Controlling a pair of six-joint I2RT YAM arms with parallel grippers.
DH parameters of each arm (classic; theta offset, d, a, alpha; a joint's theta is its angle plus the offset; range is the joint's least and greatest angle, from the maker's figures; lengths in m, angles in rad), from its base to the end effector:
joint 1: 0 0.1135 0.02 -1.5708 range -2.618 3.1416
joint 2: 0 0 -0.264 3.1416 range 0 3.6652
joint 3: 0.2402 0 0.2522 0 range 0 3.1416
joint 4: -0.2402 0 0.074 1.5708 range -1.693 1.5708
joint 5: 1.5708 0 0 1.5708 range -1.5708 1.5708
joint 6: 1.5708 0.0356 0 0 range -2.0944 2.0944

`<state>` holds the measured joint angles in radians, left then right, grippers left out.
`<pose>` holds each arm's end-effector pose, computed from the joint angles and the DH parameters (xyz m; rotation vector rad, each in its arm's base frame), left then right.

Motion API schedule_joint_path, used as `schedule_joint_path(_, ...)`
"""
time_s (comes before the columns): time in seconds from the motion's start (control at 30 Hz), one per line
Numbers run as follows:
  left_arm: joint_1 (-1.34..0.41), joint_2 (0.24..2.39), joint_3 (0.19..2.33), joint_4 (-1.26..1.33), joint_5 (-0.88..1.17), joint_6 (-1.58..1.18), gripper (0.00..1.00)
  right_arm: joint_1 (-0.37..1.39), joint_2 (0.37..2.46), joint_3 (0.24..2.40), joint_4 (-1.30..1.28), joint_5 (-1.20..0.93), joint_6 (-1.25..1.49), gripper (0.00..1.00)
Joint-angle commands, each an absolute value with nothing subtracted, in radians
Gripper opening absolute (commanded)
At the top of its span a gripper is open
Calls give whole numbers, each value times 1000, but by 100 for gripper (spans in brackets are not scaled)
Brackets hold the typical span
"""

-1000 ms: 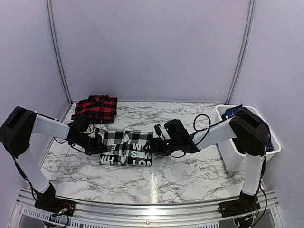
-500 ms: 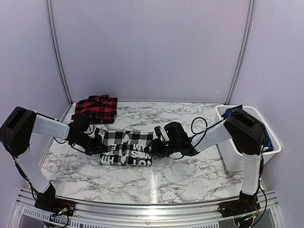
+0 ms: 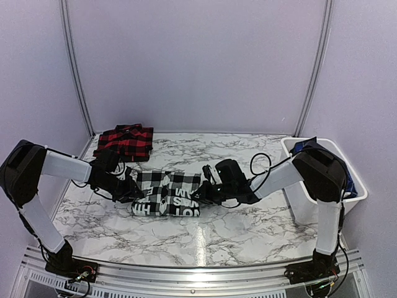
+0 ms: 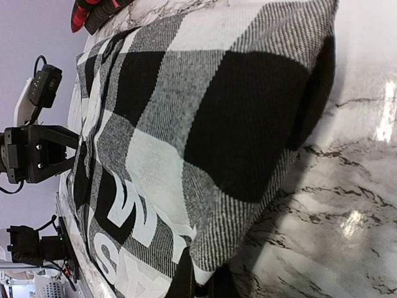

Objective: Fold and stack the long sleeve shirts
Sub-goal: Pick up the square-folded shirt from the center of the board, then turn over the square-folded shirt at the center of the board.

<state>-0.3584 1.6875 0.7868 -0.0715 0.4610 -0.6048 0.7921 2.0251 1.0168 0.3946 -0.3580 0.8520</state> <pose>0.2843 -0.1234 0.1335 -0.1361 2.6713 -0.9361 0.2756 0.2970 0.1137 -0.1566 2.4571 1.2335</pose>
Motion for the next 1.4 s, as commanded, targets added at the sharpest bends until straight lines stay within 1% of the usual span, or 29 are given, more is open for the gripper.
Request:
schedule_joint_path(0.0,-372,1630,779,-154,397,-609,35,778,1952,1053,294,-347,798,0)
schedule_joint_path(0.07,-372,1597,789,-177,377,-605,39,764,1922,1066,229,-341,759,0)
schedule_joint_path(0.13,-372,1571,800,-199,365,-603,39,751,1893,1076,169,-337,728,0)
schedule_joint_path(0.3,-374,1556,822,-213,369,-602,39,733,1841,1083,82,-316,681,0)
schedule_joint_path(0.5,-394,1575,827,-212,374,-606,38,732,1814,1101,45,-302,666,0)
schedule_joint_path(0.7,-442,1593,855,-211,352,-623,37,733,1792,1174,-82,-268,622,0)
schedule_joint_path(0.77,-466,1600,872,-210,310,-642,35,732,1783,1192,-107,-265,610,0)
schedule_joint_path(0.97,-527,1628,941,-204,156,-692,22,732,1760,1271,-206,-284,580,0)
schedule_joint_path(1.03,-545,1662,966,-193,136,-711,17,732,1744,1306,-233,-286,580,0)
schedule_joint_path(1.13,-597,1737,1015,-163,114,-741,14,732,1750,1397,-337,-291,575,0)
schedule_joint_path(1.23,-669,1823,1089,-142,79,-806,12,734,1746,1468,-384,-299,560,0)
schedule_joint_path(1.37,-749,1930,1189,-67,72,-903,12,736,1740,1545,-449,-306,548,0)
